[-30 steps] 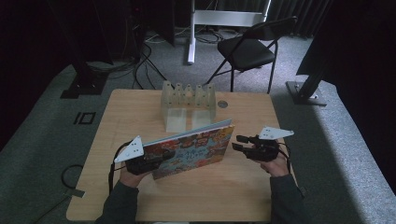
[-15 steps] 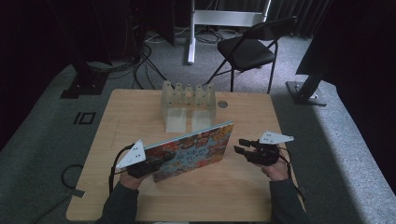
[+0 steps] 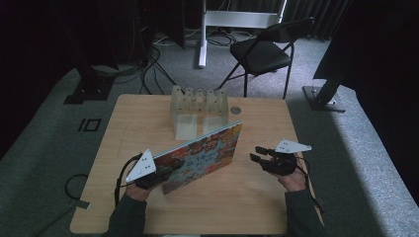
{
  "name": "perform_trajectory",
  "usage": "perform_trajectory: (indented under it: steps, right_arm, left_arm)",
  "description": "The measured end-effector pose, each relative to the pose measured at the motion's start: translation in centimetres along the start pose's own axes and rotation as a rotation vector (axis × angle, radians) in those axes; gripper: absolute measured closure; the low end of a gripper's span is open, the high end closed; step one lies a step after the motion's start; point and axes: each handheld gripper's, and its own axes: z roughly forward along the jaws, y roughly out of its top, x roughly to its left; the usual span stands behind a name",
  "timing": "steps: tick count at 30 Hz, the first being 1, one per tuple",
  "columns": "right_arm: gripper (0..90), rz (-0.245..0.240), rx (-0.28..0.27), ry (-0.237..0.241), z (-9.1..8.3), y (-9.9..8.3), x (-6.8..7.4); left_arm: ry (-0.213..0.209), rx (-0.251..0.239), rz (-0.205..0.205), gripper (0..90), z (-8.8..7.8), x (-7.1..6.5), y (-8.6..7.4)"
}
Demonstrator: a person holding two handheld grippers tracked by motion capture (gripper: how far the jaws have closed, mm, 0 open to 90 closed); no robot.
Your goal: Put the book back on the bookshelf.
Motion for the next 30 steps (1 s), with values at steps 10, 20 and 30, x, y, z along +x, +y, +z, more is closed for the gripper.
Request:
perform_trajectory:
  steps: [10,20,30]
  right_arm:
    - [57.3,0.012,0.012,-0.052,0.1,-0.4,-0.5]
    - [56.3,0.016,0.044,-0.071,0.6,-1.2,-0.9]
    - [55.2,0.039,0.059,-0.086,0.8,-2.2,-1.6]
  left_arm:
    - [0.018,-0.034,-0.030,77.8,0.1,-0.3,-0.4]
    - [0.025,-0.090,-0.096,71.1,0.4,-0.1,-1.2]
    - [-0.011,-0.126,-0.145,70.4,0.7,-0.1,-1.9]
